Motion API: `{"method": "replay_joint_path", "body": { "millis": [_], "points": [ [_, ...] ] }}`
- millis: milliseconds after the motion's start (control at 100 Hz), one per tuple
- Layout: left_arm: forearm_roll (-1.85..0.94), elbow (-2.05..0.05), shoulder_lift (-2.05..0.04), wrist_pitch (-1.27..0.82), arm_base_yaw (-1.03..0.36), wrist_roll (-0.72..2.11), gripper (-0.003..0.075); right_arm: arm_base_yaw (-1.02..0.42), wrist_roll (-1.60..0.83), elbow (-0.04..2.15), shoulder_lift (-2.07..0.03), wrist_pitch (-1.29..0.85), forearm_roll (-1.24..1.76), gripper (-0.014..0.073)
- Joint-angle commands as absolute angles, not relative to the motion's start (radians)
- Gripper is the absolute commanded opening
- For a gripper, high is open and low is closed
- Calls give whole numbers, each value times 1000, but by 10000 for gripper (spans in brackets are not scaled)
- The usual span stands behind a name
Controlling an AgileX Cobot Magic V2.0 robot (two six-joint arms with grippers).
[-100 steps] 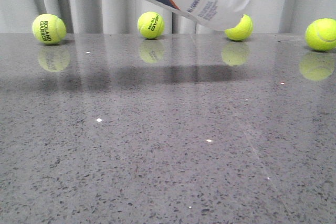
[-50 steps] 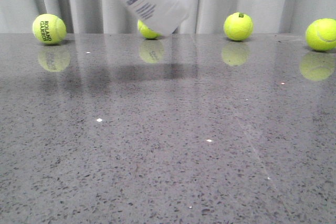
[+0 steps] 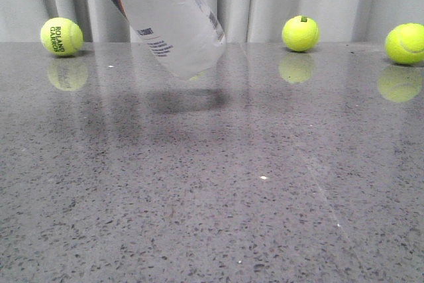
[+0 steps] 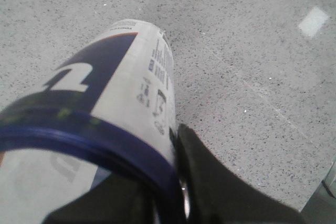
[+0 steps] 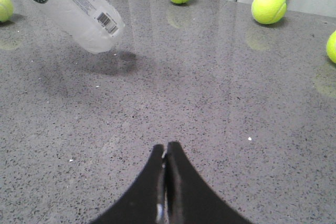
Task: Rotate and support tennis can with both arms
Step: 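Lift the lid end with the left gripper, tilting the can upright, then lower the can's bottom onto the table, standing it upright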
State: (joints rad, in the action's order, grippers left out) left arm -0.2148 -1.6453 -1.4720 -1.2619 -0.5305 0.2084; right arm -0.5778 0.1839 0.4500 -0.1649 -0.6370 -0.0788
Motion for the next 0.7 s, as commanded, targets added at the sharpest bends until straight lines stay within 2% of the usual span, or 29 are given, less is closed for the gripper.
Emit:
{"method": "replay_joint_path", "body": {
  "millis": [0, 90, 160, 330, 400, 690],
  "points": [
    [-223, -1680, -1445, -1282, -539, 196, -19, -573, 183, 472, -176, -556, -97, -67],
    [-223, -1680, -1455, -1282, -539, 196, -15, -573, 183, 472, -176, -556, -97, -67],
    [-223, -1680, -1462, -1282, -539, 196, 24, -573, 183, 472, -176, -556, -97, -67],
    [-223, -1680, -1478, -1282, -539, 196, 237, -573, 183, 472, -176, -556, -97, -67],
    [-223, -1688, -1480, -1282, -539, 196, 288, -573, 183, 472, -176, -556, -97, -67],
    [-249, -1797, -1536, -1280, -539, 196, 303, -573, 183, 472, -176, -556, -97, -67]
  ]
}}
